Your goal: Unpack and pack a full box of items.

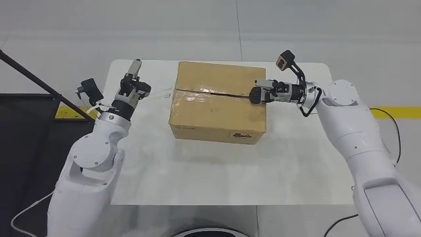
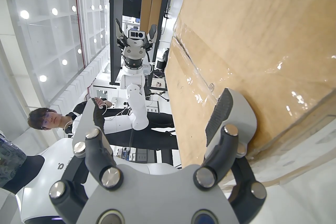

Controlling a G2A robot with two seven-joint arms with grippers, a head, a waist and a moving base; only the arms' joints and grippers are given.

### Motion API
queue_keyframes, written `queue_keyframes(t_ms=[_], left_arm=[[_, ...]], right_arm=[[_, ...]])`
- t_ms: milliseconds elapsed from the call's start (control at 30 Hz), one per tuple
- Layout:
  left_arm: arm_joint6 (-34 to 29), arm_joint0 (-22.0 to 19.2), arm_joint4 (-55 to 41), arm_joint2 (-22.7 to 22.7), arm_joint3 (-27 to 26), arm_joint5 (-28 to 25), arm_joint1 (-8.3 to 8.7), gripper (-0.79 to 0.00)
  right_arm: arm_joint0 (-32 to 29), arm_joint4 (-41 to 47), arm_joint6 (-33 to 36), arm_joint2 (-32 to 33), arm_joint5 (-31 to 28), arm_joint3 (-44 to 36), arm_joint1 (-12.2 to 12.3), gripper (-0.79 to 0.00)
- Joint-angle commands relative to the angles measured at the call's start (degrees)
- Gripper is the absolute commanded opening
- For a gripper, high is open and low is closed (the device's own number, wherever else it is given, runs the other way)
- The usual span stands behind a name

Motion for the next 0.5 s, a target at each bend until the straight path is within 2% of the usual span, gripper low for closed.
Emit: queue_keyframes(t_ms=[0,200,467], left_arm=[[0.01,0.0,0.0,0.0,0.0,-0.01,0.0,0.0],[-0.64,1.87,-1.96,-0.43,1.11,-0.38,-0.11,0.0],[4.16,10.35,-6.8,-0.06,-1.71,-1.34,-0.81,0.0]], right_arm=[[0.0,0.0,0.0,0.0,0.0,0.0,0.0,0.0],[0.0,0.0,0.0,0.0,0.0,0.0,0.0,0.0],[0.0,0.0,0.0,0.0,0.0,0.0,0.0,0.0]])
